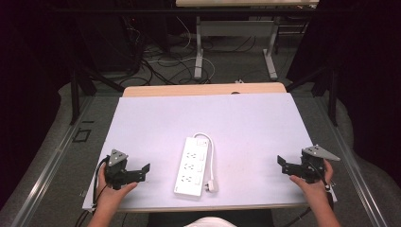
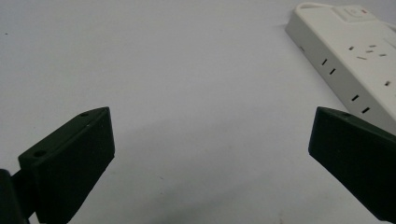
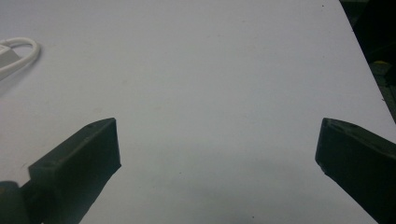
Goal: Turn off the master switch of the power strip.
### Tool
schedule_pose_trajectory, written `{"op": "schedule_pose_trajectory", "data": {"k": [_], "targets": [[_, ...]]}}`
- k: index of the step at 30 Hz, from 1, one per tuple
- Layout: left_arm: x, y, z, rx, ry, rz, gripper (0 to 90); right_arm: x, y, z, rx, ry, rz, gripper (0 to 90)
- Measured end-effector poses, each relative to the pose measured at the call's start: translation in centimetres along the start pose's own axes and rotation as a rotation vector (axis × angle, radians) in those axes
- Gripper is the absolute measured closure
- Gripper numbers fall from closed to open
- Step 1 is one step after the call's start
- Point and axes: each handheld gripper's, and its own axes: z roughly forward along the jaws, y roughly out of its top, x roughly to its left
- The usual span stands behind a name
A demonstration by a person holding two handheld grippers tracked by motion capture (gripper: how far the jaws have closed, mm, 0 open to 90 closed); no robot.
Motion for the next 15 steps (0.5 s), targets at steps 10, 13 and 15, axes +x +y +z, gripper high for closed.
{"op": "schedule_pose_trajectory", "data": {"k": [10, 13, 15], "targets": [[-0.5, 0.2, -0.4, -0.012, -0.03, 0.011, 0.3, 1.0, -0.3, 0.0, 0.021, 0.064, -0.052, 0.0], [-0.7, 0.2, -0.4, -0.015, -0.035, 0.002, 0.3, 1.4, -0.4, 0.2, 0.013, 0.081, -0.066, 0.0], [-0.8, 0.4, -0.3, -0.016, -0.043, 0.001, 0.3, 1.7, -0.5, 0.2, 0.012, 0.08, -0.066, 0.0]]}}
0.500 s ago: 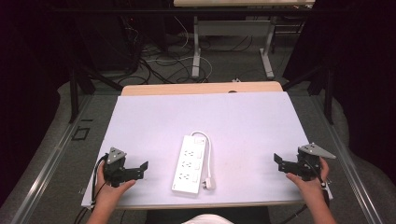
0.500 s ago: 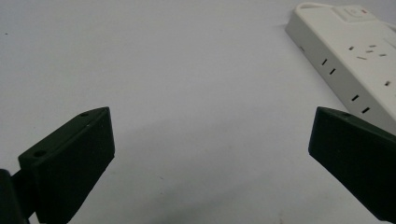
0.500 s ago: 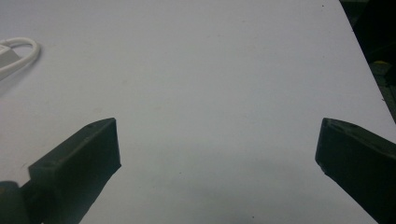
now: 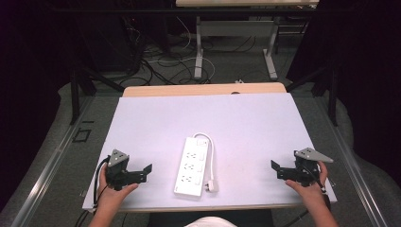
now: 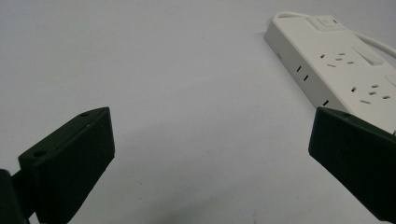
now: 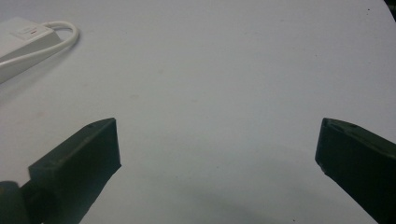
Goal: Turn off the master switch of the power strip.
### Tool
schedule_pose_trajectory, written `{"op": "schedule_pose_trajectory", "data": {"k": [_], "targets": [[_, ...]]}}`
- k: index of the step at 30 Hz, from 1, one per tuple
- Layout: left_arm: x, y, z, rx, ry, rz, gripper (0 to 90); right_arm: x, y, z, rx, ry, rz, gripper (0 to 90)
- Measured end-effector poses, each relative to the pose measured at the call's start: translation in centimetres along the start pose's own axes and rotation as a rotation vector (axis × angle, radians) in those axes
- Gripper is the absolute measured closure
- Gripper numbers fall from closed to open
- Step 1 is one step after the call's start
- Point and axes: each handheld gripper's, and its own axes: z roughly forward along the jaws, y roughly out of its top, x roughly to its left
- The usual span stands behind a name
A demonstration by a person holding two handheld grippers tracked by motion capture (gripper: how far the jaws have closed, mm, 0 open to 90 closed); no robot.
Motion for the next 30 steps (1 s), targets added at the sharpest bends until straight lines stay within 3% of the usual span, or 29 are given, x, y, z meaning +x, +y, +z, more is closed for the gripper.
{"op": "schedule_pose_trajectory", "data": {"k": [19, 26, 27, 30], "targets": [[-0.9, 0.7, -0.5, -0.006, -0.034, -0.024, 0.6, 0.8, 0.2, 0.4, 0.02, 0.047, -0.025, 0.0], [-1.6, 1.5, -0.4, -0.002, -0.051, -0.025, 1.2, 1.1, 0.3, 0.3, 0.057, 0.07, -0.047, 0.0], [-1.8, 1.7, -0.5, 0.009, -0.058, -0.028, 1.5, 1.4, 0.2, 0.5, 0.035, 0.073, -0.039, 0.0], [-2.0, 2.0, -0.7, 0.015, -0.067, -0.023, 7.1, 1.5, 0.3, 0.5, 0.041, 0.076, -0.05, 0.0]]}}
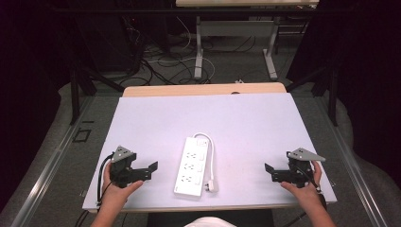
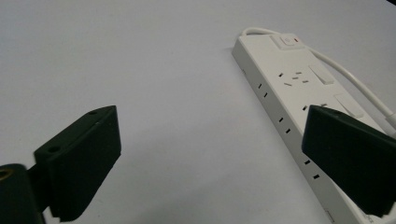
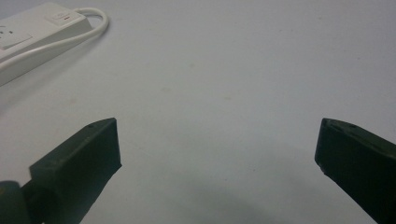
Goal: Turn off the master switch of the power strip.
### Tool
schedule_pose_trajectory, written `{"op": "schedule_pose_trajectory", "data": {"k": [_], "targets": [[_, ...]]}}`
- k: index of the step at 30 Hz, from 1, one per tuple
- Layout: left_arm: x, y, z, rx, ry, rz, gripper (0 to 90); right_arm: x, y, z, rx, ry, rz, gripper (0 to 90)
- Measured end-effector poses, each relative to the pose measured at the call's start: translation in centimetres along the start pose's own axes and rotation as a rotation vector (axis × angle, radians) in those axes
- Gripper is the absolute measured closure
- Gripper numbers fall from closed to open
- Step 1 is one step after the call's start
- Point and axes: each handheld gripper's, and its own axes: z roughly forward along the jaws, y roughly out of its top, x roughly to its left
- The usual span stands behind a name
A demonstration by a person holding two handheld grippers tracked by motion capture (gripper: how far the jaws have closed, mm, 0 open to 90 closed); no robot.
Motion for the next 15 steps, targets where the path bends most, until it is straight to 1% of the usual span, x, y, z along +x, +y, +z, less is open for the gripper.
{"op": "schedule_pose_trajectory", "data": {"k": [1, 2, 3, 4, 7, 8, 9, 11, 12, 13, 15], "targets": [[-0.1, 0.1, 0.0, -0.008, -0.007, -0.004, 7.5, 0.1, 0.0, 0.1, -0.012, -0.004, 0.003, 0.0], [-0.1, 0.1, 0.0, -0.008, -0.007, -0.004, 7.5, 0.1, 0.0, 0.1, -0.001, 0.007, 0.001, 0.0], [-0.2, 0.4, -0.1, 0.001, -0.021, 0.0, 7.5, 0.1, 0.0, 0.1, -0.007, 0.0, -0.01, 0.0], [-0.2, 0.4, -0.1, 0.001, -0.021, 0.0, 7.5, 0.2, 0.0, 0.1, 0.001, 0.01, 0.003, 0.0], [-0.5, 0.9, -0.3, -0.001, -0.042, -0.007, 7.3, 0.2, 0.0, 0.0, 0.003, 0.003, 0.002, 0.0], [-0.6, 1.0, -0.3, -0.007, -0.047, -0.009, 7.3, 0.2, 0.0, 0.0, -0.004, 0.0, -0.01, 0.0], [-0.7, 1.2, -0.3, -0.006, -0.053, -0.012, 7.3, 0.2, 0.0, 0.0, -0.004, 0.0, -0.01, 0.0], [-0.9, 1.7, -0.5, -0.007, -0.064, -0.011, 7.3, 0.2, -0.1, 0.0, -0.003, -0.006, 0.003, 0.0], [-1.2, 2.1, -0.5, -0.015, -0.067, -0.016, 7.3, 0.2, -0.1, 0.0, 0.0, -0.002, -0.003, 0.0], [-1.3, 2.3, -0.6, -0.01, -0.078, -0.019, 7.3, 0.2, -0.1, 0.0, -0.001, -0.002, -0.002, 0.1], [-1.6, 2.8, -0.6, -0.012, -0.081, -0.018, 7.3, 0.2, -0.1, 0.0, -0.006, -0.006, -0.003, 0.1]]}}
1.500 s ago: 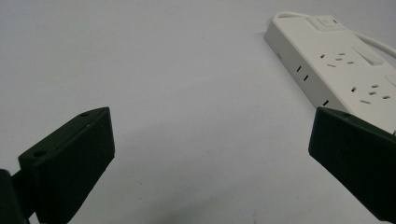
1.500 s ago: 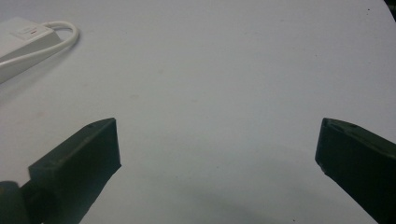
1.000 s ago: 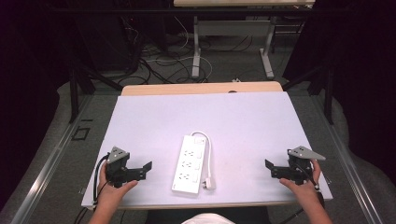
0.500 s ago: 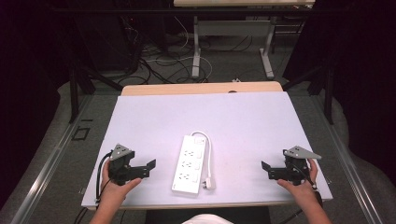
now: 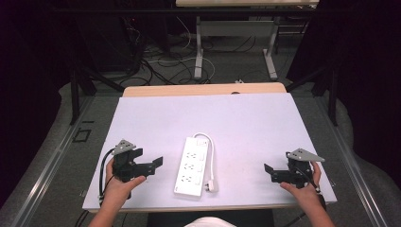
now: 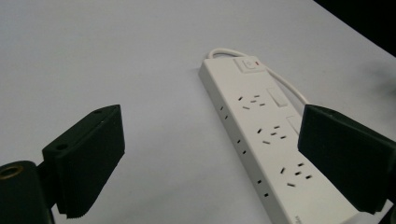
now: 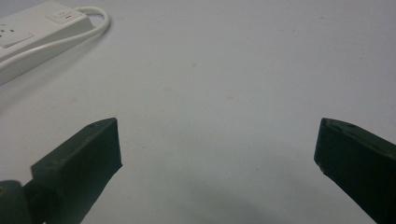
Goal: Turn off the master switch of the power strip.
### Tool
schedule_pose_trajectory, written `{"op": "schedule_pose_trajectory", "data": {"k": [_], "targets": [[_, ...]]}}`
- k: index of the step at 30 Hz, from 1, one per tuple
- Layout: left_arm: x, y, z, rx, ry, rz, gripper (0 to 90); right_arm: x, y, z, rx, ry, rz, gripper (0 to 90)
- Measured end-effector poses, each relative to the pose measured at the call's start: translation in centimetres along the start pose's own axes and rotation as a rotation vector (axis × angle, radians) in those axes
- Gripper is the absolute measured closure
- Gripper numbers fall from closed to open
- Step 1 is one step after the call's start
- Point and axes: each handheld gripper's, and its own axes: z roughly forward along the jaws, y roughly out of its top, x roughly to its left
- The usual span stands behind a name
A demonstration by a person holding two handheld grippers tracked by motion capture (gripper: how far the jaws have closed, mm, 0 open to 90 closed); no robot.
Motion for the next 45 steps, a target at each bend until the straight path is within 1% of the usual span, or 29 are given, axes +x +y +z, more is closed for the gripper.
{"op": "schedule_pose_trajectory", "data": {"k": [2, 4, 5, 6, 8, 12, 13, 14, 15, 19, 22, 23, 24, 25, 26, 27, 28, 30, 31, 32, 35, 36, 38, 40, 41, 42, 43, 44, 45], "targets": [[-0.3, 0.5, 0.0, 0.01, -0.008, 0.004, 7.3, 0.0, 0.0, 0.0, -0.001, 0.007, -0.003, 0.1], [-0.5, 0.8, 0.1, 0.016, -0.011, 0.006, 7.3, 0.0, 0.0, 0.1, -0.005, 0.001, -0.004, 0.1], [-0.7, 1.1, 0.1, 0.018, -0.013, 0.008, 7.4, 0.1, 0.0, 0.1, 0.003, 0.004, 0.004, 0.1], [-1.1, 1.5, 0.2, 0.025, -0.009, 0.02, 7.3, 0.1, 0.0, 0.1, 0.004, 0.01, 0.0, 0.1], [-1.4, 2.0, 0.4, 0.033, -0.013, 0.028, 7.3, 0.1, 0.0, 0.1, 0.009, 0.009, 0.002, 0.1], [-1.8, 2.5, 0.8, 0.027, -0.01, 0.031, 7.4, 0.1, 0.0, 0.1, 0.003, 0.013, -0.003, 0.1], [-2.2, 2.9, 1.1, 0.024, -0.002, 0.042, 7.4, 0.2, 0.0, 0.1, 0.001, 0.012, 0.0, 0.1], [-2.2, 2.9, 1.1, 0.024, -0.002, 0.042, 7.4, 0.2, 0.0, 0.0, 0.002, 0.012, 0.002, 0.1], [-2.4, 3.1, 1.3, 0.026, -0.006, 0.04, 7.4, 0.2, 0.0, 0.0, 0.001, 0.012, 0.002, 0.1], [-2.9, 3.8, 1.7, 0.048, 0.005, 0.075, 7.4, 0.2, 0.0, 0.1, 0.002, 0.011, -0.001, 0.2], [-3.3, 4.3, 2.1, 0.047, 0.009, 0.075, 7.5, 0.2, -0.1, 0.1, 0.002, 0.004, -0.001, 0.2], [-3.4, 4.6, 2.4, 0.039, 0.008, 0.067, 7.5, 0.2, -0.1, 0.1, 0.002, 0.004, -0.001, 0.2], [-3.5, 4.8, 2.5, 0.037, 0.014, 0.068, 7.5, 0.2, -0.1, 0.2, -0.001, 0.007, -0.002, 0.2], [-3.6, 4.9, 2.7, 0.034, 0.017, 0.059, 7.5, 0.2, -0.1, 0.2, -0.001, 0.006, -0.003, 0.2], [-3.6, 4.9, 2.7, 0.034, 0.017, 0.059, 7.5, 0.2, -0.1, 0.1, 0.001, 0.005, -0.001, 0.2], [-3.7, 5.3, 2.8, 0.044, 0.008, 0.054, 7.5, 0.2, -0.1, 0.1, 0.001, 0.004, 0.0, 0.2], [-3.7, 5.5, 3.0, 0.039, 0.006, 0.045, 7.5, 0.1, -0.1, 0.2, 0.004, 0.01, 0.001, 0.2], [-3.8, 5.6, 3.2, 0.029, 0.016, 0.045, 7.4, 0.1, -0.1, 0.2, -0.001, 0.005, 0.0, 0.2], [-3.9, 5.8, 3.5, 0.023, 0.015, 0.032, 7.4, 0.1, -0.1, 0.2, 0.005, 0.011, -0.001, 0.2], [-3.9, 5.8, 3.5, 0.023, 0.015, 0.032, 7.5, 0.1, -0.1, 0.2, 0.0, 0.005, 0.0, 0.2], [-3.9, 6.2, 4.0, 0.022, 0.01, 0.026, 7.5, 0.1, -0.1, 0.2, -0.002, 0.004, -0.004, 0.2], [-4.0, 6.3, 4.2, 0.021, 0.01, 0.016, 7.4, 0.1, -0.1, 0.2, 0.0, 0.005, 0.002, 0.2], [-4.0, 6.6, 4.5, 0.02, 0.01, 0.014, 7.5, 0.1, -0.1, 0.3, 0.0, 0.005, 0.004, 0.2], [-4.1, 6.9, 4.7, 0.04, -0.002, 0.013, 7.5, 0.1, -0.1, 0.2, 0.008, 0.011, 0.002, 0.2], [-4.3, 7.1, 5.1, 0.025, 0.005, 0.007, 7.6, 0.1, -0.2, 0.3, 0.005, 0.008, 0.001, 0.2], [-4.3, 7.2, 5.3, 0.027, 0.001, 0.006, 7.6, 0.0, -0.1, 0.2, 0.01, 0.009, -0.006, 0.2], [-4.3, 7.2, 5.3, 0.027, 0.001, 0.006, 7.8, 0.1, -0.2, 0.2, 0.013, 0.01, 0.006, 0.2], [-4.4, 7.4, 5.5, 0.03, -0.002, 0.006, 7.9, 0.0, -0.2, 0.3, 0.007, 0.005, 0.002, 0.2], [-4.5, 7.6, 5.8, 0.036, -0.006, -0.005, 7.9, 0.0, -0.2, 0.3, 0.006, 0.006, 0.004, 0.2]]}}
